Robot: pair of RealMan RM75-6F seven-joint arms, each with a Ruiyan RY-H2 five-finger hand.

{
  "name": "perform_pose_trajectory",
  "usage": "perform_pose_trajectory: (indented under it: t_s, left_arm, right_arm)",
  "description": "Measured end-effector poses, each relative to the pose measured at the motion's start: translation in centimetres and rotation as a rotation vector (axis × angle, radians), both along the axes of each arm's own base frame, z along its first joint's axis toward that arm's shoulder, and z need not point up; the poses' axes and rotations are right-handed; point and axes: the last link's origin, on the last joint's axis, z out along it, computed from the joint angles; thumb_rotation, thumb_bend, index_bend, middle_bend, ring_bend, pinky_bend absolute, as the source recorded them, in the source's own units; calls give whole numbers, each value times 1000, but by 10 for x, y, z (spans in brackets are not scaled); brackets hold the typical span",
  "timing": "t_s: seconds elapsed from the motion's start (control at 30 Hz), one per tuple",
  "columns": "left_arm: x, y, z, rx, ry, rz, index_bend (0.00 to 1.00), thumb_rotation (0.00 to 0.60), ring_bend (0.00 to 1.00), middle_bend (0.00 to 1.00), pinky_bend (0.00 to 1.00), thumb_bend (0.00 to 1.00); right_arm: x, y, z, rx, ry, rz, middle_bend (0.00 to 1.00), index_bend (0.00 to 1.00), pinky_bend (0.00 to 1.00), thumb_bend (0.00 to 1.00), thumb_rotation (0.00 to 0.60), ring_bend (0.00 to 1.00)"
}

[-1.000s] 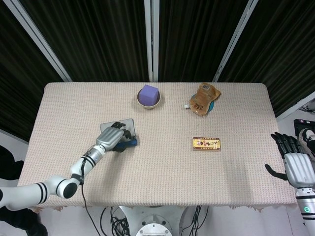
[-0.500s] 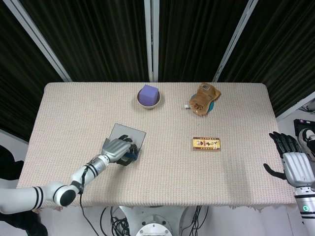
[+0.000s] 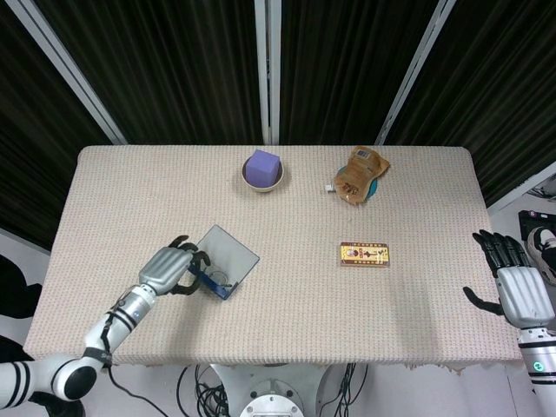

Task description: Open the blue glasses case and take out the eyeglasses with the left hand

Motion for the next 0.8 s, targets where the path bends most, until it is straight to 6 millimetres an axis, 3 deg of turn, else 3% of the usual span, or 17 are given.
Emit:
perform_pose_trajectory:
  t_s: [0.23,0.47,0.8]
  left_arm:
    - [-32,-14,10,76,33,91,302,515,170,430,0,484]
    - [-53,-11,0,82,65,212,170,512,73,320,0,483]
    - [-40,11,-23,29,42,218,125,510,73,310,0,489]
  right_arm:
    - [-1,-1,-1,4,-4,1,68,24,0,176,600,0]
    - [-2,-2,-2,7,-5,3,67,24,0,176,600,0]
    - [-6,1,1,-4,-6,-11,67,24,0,176,600,0]
